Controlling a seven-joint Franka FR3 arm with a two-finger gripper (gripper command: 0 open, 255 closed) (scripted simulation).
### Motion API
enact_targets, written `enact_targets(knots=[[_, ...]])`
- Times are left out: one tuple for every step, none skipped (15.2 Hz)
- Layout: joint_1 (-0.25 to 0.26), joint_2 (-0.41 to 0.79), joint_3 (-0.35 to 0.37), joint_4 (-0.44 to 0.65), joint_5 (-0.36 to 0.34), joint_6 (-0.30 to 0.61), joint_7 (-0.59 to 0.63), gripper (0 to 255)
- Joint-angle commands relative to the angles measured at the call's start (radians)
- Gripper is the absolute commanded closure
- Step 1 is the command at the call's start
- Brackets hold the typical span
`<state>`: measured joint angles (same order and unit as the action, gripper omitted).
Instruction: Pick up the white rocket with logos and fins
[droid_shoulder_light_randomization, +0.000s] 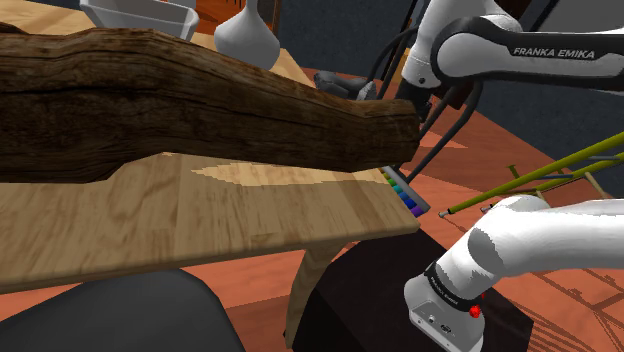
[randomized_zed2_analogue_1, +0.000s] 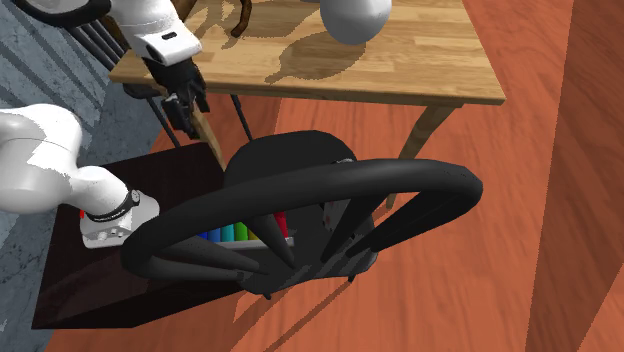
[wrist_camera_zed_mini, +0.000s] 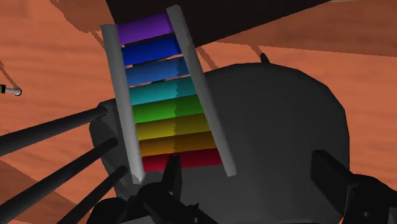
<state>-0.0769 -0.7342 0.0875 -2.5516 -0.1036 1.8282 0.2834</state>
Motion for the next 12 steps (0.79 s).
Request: enact_targets(knots=[[-0.022,0.030,0.033,-0.047,-0.013,0.122,0.088,0],[-0.037,0.050,0.048,-0.064,-0.023,0.177,0.129,0],[-0.053,0.073,0.063,-0.079,-0.036,0.233,0.172,0],[-0.071,0.098,0.080,-0.091,-0.051,0.288,0.216,0],[-0.091,0.125,0.097,-0.101,-0.069,0.342,0.262,0],[-0.114,0.155,0.115,-0.108,-0.090,0.395,0.310,0],[-0.138,0.187,0.134,-0.112,-0.114,0.447,0.362,0],[-0.166,0.220,0.155,-0.113,-0.142,0.497,0.415,0],[-0.197,0.255,0.178,-0.112,-0.175,0.544,0.473,0],[-0.231,0.291,0.202,-0.108,-0.213,0.590,0.534,0],[-0.268,0.328,0.228,-0.101,-0.257,0.631,0.601,0],[-0.308,0.366,0.255,-0.090,-0.308,0.669,0.672,0]])
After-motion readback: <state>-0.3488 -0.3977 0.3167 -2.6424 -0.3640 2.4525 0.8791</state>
